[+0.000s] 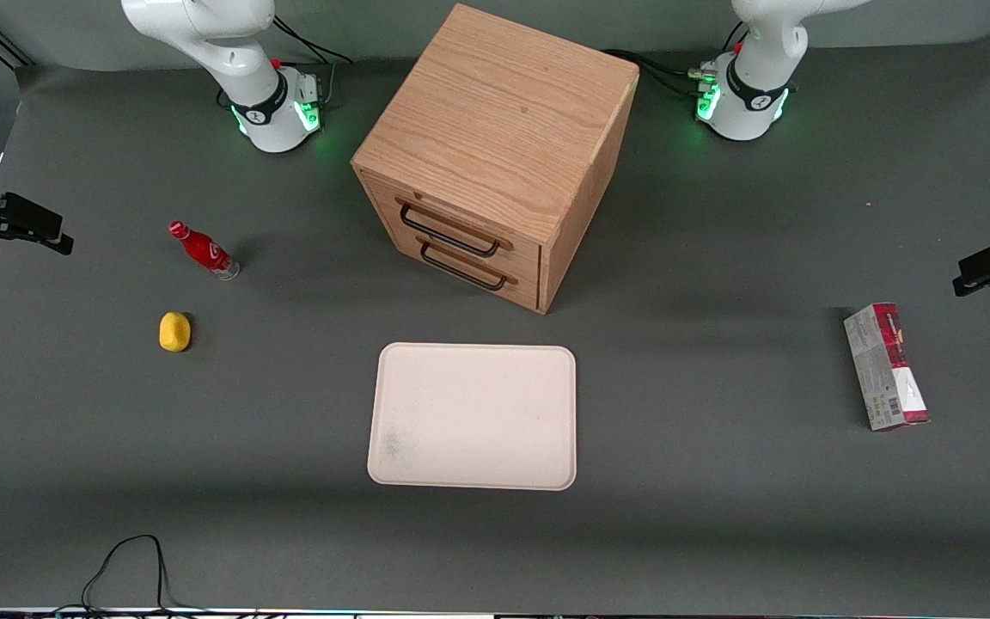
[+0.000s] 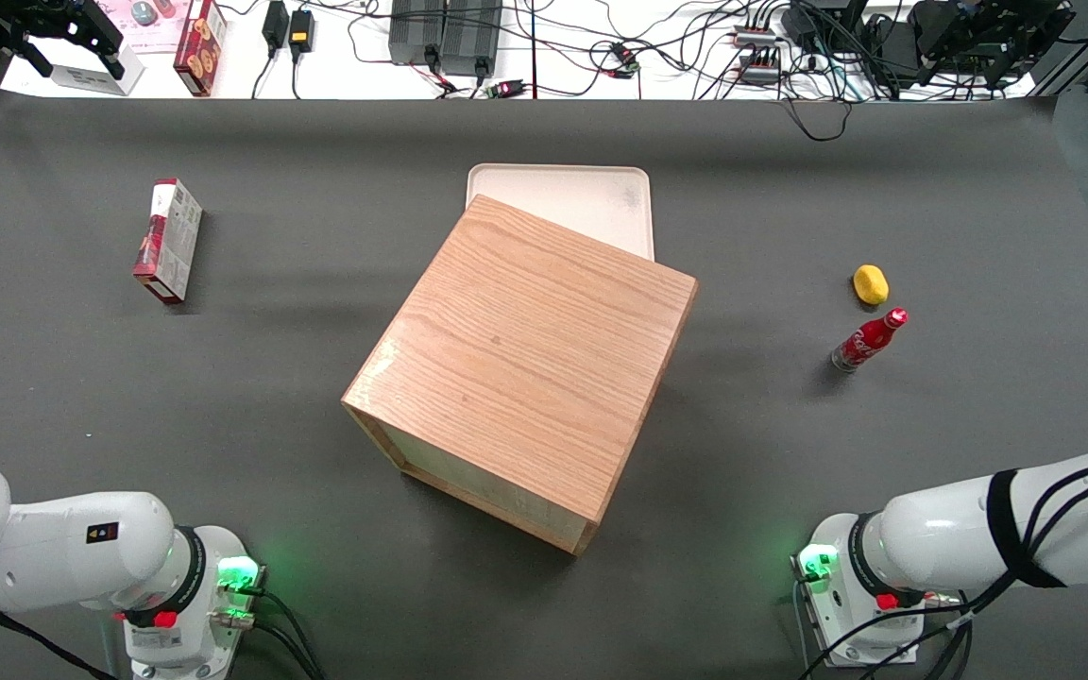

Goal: Place coke bottle on tray

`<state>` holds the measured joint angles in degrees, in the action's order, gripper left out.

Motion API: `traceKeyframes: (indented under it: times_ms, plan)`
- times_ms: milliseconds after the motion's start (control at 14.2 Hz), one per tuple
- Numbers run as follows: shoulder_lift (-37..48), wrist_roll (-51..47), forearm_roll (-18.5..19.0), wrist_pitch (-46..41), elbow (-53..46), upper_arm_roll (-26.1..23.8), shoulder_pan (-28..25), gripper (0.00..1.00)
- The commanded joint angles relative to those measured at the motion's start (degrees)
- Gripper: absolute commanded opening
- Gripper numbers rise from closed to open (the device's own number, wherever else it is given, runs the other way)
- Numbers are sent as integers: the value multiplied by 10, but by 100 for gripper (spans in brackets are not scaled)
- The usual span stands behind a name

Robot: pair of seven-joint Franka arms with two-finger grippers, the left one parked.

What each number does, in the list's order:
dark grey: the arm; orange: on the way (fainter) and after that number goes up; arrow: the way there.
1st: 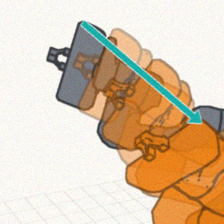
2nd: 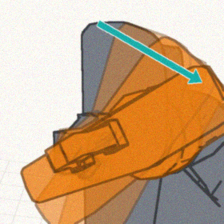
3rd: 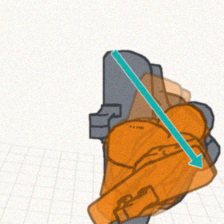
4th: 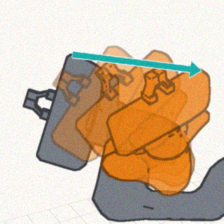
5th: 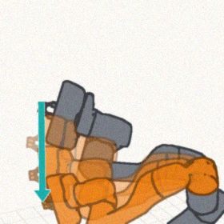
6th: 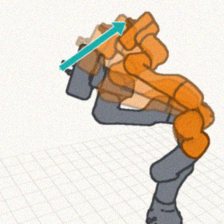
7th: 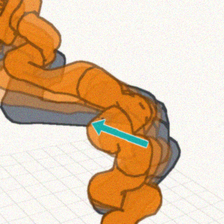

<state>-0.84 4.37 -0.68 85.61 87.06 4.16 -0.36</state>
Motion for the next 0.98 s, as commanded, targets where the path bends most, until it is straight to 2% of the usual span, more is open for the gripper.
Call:
traceKeyframes:
  times_ms: [0,492,633,915]
  plan:
    - [8,-5,9,-9,0,6,-8,100]
    - [7,-5,11,-9,0,7,-7,100]
    - [7,-8,28,-9,0,7,-8,100]
    - [8,-10,30,-9,1,6,-7,100]
